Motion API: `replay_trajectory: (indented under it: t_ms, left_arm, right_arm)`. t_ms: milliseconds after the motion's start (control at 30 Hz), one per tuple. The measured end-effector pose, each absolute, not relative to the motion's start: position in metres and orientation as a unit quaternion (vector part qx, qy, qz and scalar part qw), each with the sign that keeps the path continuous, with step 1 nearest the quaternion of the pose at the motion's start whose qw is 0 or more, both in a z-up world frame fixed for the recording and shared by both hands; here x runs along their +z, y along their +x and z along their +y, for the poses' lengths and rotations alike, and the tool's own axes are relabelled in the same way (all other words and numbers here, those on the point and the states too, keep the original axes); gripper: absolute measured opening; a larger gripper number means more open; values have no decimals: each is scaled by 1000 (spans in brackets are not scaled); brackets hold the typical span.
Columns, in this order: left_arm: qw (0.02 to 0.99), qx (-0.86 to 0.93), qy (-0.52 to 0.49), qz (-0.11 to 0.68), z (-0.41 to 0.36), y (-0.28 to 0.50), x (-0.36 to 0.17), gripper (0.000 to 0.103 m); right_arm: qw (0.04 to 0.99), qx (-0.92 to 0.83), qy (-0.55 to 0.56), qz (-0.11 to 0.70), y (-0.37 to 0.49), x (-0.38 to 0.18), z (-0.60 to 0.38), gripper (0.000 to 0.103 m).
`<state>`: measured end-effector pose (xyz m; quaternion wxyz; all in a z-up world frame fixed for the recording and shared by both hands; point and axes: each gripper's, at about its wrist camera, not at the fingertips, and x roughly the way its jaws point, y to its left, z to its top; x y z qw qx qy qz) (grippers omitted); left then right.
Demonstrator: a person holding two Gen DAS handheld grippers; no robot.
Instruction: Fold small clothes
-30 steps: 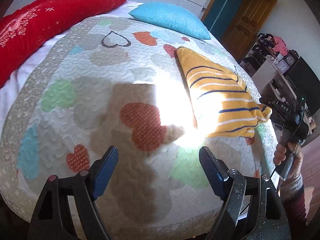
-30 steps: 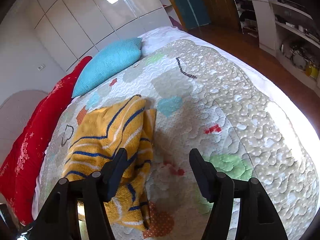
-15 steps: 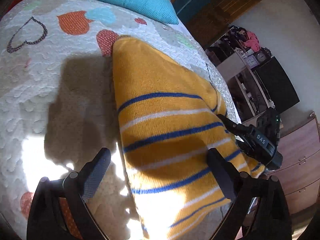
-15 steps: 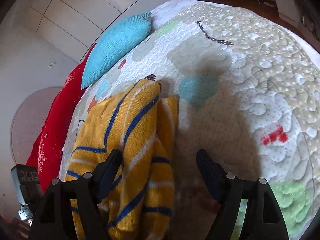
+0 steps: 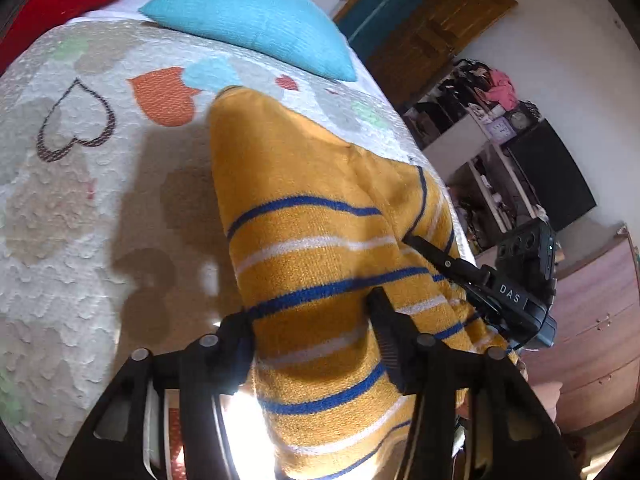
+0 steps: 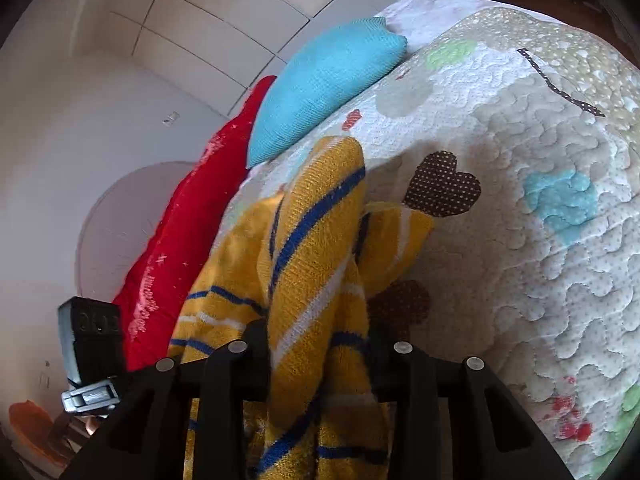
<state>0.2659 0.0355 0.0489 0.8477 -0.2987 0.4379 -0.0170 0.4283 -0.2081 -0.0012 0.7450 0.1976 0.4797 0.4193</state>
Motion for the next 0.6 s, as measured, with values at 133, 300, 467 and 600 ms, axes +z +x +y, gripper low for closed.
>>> replay_trajectory:
  t_ms: [133, 300, 467, 600]
  left_arm:
    - [826, 69, -286, 480, 60, 257, 6, 79]
    - [834, 81, -313, 446, 72, 213, 12, 83]
    - [881, 165, -246, 369, 50, 153, 58, 83]
    - [913, 251, -158, 282, 23, 104, 100, 94]
  right_arm:
    - [766, 352, 170, 511, 431, -31, -210, 58]
    - [825, 309, 147, 451, 411, 15, -232, 59]
    - [863, 338, 75, 367, 361, 76, -214, 59]
    - [860, 368, 9, 354, 323, 69, -178, 52]
